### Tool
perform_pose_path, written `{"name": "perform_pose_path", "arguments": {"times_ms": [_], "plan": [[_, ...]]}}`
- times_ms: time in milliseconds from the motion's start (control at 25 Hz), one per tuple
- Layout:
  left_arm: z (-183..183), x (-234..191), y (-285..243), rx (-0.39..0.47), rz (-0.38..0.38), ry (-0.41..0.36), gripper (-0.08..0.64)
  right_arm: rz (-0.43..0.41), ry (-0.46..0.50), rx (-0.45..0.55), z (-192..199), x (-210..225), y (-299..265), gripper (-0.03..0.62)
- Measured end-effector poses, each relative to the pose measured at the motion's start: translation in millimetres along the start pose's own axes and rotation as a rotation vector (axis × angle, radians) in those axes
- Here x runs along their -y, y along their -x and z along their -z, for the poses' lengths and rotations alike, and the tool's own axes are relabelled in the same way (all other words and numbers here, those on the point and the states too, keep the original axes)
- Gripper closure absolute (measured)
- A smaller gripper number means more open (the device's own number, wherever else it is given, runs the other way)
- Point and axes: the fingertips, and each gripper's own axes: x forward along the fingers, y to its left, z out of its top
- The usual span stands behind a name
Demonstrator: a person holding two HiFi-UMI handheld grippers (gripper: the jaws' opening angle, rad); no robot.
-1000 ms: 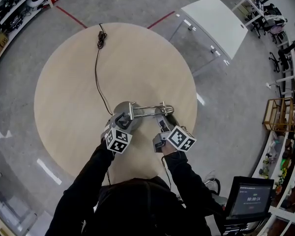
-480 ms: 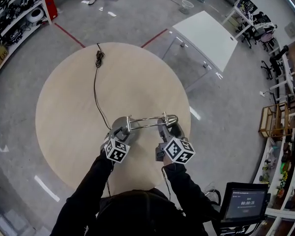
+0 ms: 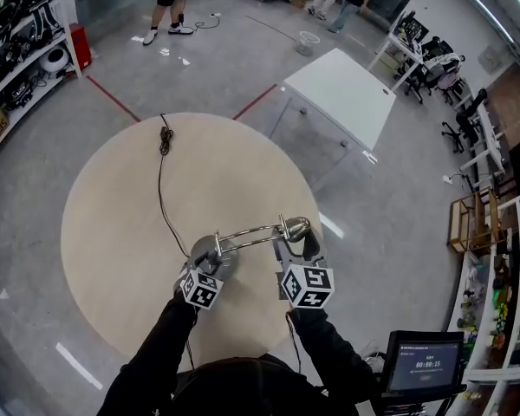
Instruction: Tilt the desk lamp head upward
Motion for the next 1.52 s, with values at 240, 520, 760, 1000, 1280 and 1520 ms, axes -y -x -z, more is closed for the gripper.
{"name": "perform_pose_path", "arguments": {"times_ms": [240,520,760,1000,1280,1520], "plan": [[-2.0,-17.8,-5.7,-0.016,0.012,-0.002,0.341,-0.004,0.057,-0.005,-8.5,-9.2,-15.0,0.250],[-14.3,-4.9,21.9,0.021,0.041,0.046,0.339,-0.011,0.063,-0.009,-4.1,-3.8,3.2,0.252],[-78.7,6.1,73.2,0.257,0.000,-0.064,0.349,-0.010,0.054,-0.019,-1.4,1.9,7.3,0.252],[-92.7,12.6,85.7,0.295,-0.030,-0.104,0.384,-0.019,0.054,-0.028,-3.7,4.2,10.8,0.252],[-114.6,6.5,80.3,0.266,0.045,0.024,0.403,-0.046,0.071,-0.035,-8.1,6.1,9.5,0.252],[-112.5,2.9,81.6,0.165,-0.011,-0.005,0.416,-0.053,0.119,-0.047,-12.4,-1.9,9.1,0.252]]}}
